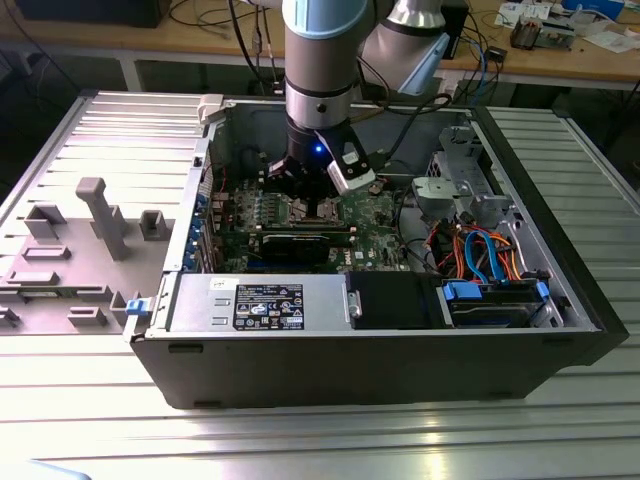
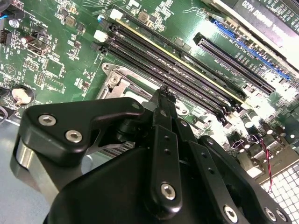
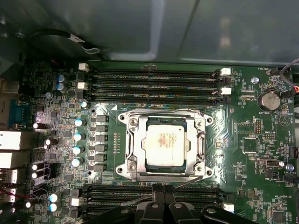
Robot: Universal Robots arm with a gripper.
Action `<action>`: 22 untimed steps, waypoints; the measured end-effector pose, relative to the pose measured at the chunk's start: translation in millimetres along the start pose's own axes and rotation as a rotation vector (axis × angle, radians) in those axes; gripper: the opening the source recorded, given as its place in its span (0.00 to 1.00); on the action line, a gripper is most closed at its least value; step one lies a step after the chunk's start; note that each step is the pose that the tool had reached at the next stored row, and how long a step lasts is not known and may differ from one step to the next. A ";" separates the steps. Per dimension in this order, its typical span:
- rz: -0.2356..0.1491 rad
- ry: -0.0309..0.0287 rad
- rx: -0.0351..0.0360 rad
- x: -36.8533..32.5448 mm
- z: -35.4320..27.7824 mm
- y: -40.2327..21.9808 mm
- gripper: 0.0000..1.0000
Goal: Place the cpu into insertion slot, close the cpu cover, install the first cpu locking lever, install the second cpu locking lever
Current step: 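Install the second cpu locking lever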
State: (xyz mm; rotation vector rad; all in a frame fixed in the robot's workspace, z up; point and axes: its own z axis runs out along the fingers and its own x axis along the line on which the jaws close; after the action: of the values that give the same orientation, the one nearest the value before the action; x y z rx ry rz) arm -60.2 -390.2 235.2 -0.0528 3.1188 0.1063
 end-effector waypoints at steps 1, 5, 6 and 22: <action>0.000 0.0000 -0.0001 0.0 0.0 0.0 0.11; 0.000 0.0000 -0.0005 0.0 0.0 0.0 0.11; 0.000 0.0001 -0.0005 0.0 0.0 0.0 0.11; 0.003 0.0498 -0.0593 3.0 2.9 -8.9 0.11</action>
State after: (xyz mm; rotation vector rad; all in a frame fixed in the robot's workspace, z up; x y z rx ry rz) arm -62.9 -398.9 231.6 -0.0526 3.1651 0.2006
